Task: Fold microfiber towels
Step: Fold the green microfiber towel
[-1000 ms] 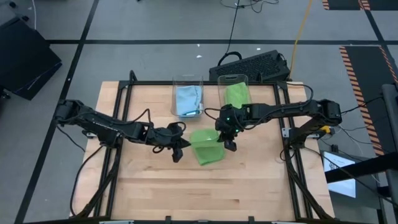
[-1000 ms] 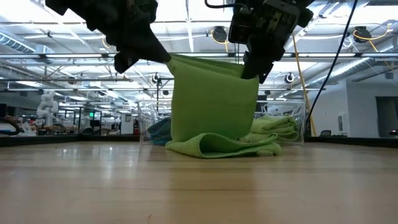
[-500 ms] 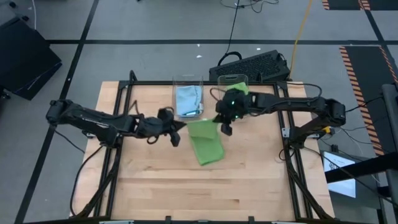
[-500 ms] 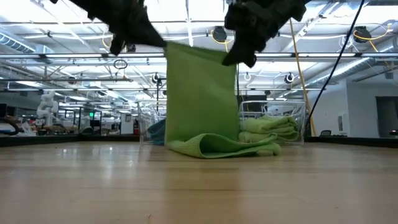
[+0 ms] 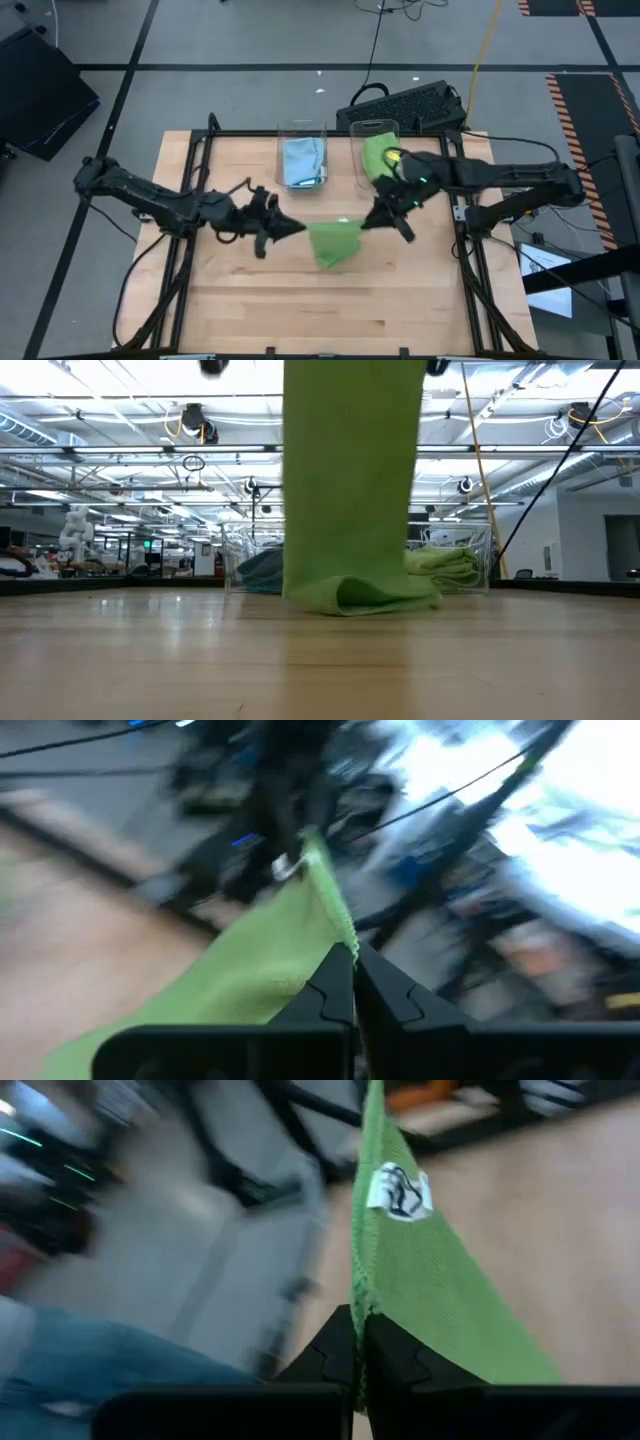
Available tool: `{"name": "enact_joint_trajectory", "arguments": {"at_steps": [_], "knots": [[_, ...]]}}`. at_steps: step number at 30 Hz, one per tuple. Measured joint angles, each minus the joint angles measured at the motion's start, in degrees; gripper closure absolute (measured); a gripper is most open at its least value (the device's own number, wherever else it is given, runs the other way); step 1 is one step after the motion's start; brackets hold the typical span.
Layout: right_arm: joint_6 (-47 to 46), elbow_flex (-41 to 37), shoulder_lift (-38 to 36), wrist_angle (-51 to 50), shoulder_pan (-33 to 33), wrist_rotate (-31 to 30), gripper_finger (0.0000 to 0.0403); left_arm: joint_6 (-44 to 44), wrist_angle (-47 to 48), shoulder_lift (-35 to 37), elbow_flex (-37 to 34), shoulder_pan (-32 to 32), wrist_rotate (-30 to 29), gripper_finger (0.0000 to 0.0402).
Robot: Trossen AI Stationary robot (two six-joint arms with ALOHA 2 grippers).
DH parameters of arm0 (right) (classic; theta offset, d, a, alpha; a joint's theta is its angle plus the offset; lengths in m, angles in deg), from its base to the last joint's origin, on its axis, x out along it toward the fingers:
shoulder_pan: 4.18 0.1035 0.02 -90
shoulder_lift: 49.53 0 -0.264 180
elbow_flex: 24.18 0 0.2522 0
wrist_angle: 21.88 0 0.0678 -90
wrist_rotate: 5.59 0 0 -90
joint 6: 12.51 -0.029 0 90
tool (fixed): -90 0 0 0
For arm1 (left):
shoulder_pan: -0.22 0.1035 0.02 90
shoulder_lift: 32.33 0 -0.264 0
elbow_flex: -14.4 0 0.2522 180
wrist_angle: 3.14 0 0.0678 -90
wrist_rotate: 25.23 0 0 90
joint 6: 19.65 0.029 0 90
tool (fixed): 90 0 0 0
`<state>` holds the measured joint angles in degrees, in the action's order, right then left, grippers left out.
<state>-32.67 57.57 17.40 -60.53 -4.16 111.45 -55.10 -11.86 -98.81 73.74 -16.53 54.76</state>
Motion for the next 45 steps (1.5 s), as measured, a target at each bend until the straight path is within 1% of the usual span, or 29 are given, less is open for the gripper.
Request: {"name": "enact_joint_trajectory", "arguments": {"at_steps": [2, 3, 5, 6, 9, 10, 12, 13, 16, 19, 23, 28, 32, 35, 38, 41, 45], "knots": [[-6.97, -0.01, -1.38, 5.86, 4.04, 0.17, 0.0402, -0.14, -5.99, -1.41, 1.61, -2.54, 0.79, 0.04], [-10.51, -0.02, -1.78, 8.98, 5.92, 0.24, 0.0402, 0.7, -6.56, -2.18, 3.14, -3.6, 1.23, 0.04], [-17.04, 0.14, -1.86, 14.15, 9.13, -0.32, 0.0402, 3.61, -3.95, -3.26, 7.0, -5.43, 1.92, 0.04], [-19.18, 0.7, -1.45, 14.6, 10.55, -1.04, 0.0402, 4.99, -1.32, -3.78, 9.36, -6.04, 2.48, 0.04], [-20.92, 3.29, 0.67, 11.51, 13.01, -2.36, 0.0402, 8.11, 9.36, -5.43, 15.64, -6.43, 3.72, 0.04], [-20.46, 3.81, 1.34, 9.72, 13.36, -2.97, 0.0402, 8.91, 13.76, -5.98, 17.37, -6.46, 3.24, 0.04], [-19.92, 3.91, 2.38, 5.67, 13.3, -4.34, 0.0402, 9.55, 22.24, -6.56, 19.7, -6.47, -0.02, 0.04], [-19.61, 3.91, 3.03, 3.18, 12.94, -5.22, 0.0402, 9.64, 25.94, -6.7, 20.21, -6.45, -1.53, 0.04], [-17.76, 3.91, 4.91, -4.47, 10.71, -7.09, 0.0402, 8.75, 33.01, -7.06, 19.77, -5.65, -4.22, 0.04], [-15.18, 3.06, 6.34, -8.03, 8.21, -7.87, 0.0402, 6.19, 37.51, -7.08, 17.72, -4.67, -7.57, 0.04], [-12.68, -0.11, 7.81, -8.01, 5.23, -12.18, 0.0403, 5.38, 37.19, -7.08, 13.02, -2.59, -13.17, 0.0399], [-10.13, -4.97, 7.95, -5.27, 0.81, -15.36, 0.0403, 6.68, 29.6, -7.08, 6.63, 1.55, -13.93, 0.0399], [-7.33, -9.52, 7.77, -0.37, -2.96, -16.56, 0.0403, 8.18, 27.26, -7.08, 3.07, 5.0, -14.29, 0.0399], [-4.11, -12.97, 7.79, 4.81, -5.51, -16.53, 0.0403, 9.26, 27.23, -7.08, 1.34, 7.78, -13.81, 0.0399], [-2.47, -15.68, 7.78, 8.95, -7.14, -16.66, 0.0403, 11.84, 25.2, -7.08, 0.38, 10.03, -10.99, 0.0399], [0.02, -17.07, 7.76, 10.28, -8.27, -18.81, 0.0403, 14.65, 23.96, -7.08, 0.36, 11.23, -9.08, 0.0399], [3.94, -16.75, 7.7, 10.85, -11.4, -21.51, 0.0403, 19.22, 23.2, -7.1, 0.35, 14.65, -9.37, 0.0399]]}}
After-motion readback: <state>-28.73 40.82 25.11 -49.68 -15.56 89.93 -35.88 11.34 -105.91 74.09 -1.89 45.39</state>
